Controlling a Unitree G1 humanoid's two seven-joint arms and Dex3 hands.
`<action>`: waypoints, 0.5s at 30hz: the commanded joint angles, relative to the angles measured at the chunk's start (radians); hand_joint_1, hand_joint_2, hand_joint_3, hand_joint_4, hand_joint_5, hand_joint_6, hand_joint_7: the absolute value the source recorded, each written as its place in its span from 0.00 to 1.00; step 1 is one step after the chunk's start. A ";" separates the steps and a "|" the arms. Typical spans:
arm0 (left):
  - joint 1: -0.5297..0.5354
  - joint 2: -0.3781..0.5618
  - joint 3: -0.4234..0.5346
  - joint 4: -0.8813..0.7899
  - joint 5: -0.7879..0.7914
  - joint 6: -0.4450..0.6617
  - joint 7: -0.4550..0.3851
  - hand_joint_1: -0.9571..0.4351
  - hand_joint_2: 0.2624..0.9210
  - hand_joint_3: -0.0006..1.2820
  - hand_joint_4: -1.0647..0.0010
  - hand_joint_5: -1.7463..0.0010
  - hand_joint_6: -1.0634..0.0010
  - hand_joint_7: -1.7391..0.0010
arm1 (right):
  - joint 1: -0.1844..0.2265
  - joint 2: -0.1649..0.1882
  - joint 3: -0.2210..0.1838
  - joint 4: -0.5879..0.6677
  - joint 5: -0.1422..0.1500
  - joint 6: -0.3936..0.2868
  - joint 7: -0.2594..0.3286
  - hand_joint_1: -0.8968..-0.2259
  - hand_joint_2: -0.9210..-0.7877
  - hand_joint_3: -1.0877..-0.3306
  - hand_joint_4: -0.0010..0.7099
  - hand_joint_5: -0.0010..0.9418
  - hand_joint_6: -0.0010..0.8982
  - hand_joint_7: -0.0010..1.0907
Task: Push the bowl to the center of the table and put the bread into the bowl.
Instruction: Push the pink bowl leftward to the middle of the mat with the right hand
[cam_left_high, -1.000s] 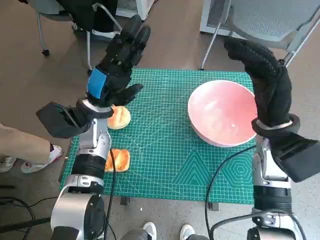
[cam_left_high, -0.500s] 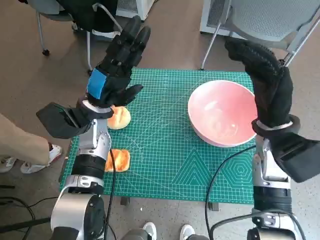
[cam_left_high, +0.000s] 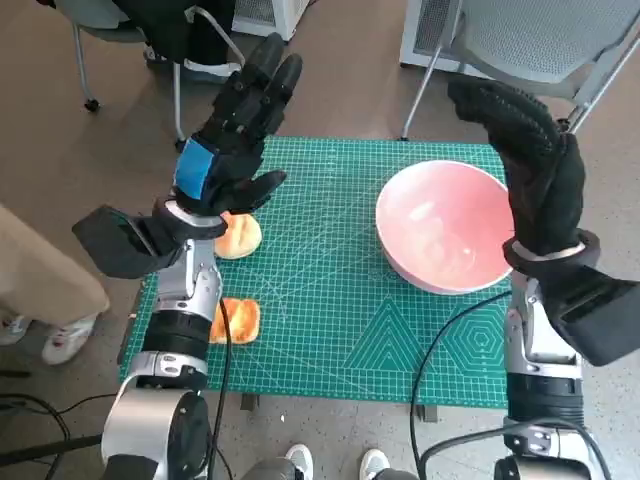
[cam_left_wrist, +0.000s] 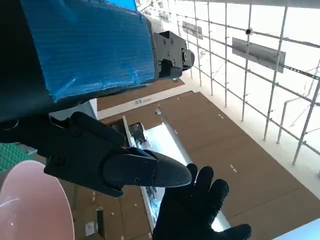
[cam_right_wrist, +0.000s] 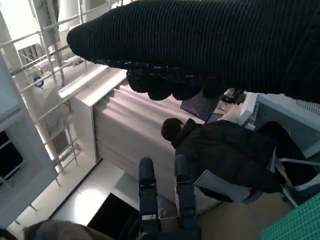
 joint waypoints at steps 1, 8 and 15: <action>0.011 -0.002 -0.003 -0.017 -0.006 0.006 -0.006 0.19 1.00 0.21 0.99 1.00 0.85 1.00 | 0.024 0.001 -0.003 0.004 0.008 0.010 0.008 0.28 0.00 0.37 0.27 0.00 0.06 0.40; 0.016 -0.003 -0.003 -0.020 -0.006 0.006 -0.005 0.19 1.00 0.21 0.99 1.00 0.85 1.00 | 0.028 -0.017 -0.023 0.037 0.000 -0.017 0.005 0.28 0.00 0.37 0.27 0.00 0.06 0.40; 0.029 -0.001 -0.001 -0.031 -0.009 0.006 -0.009 0.19 1.00 0.21 0.99 1.00 0.85 1.00 | -0.011 -0.080 -0.092 0.213 0.025 -0.078 0.029 0.28 0.00 0.38 0.27 0.00 0.06 0.39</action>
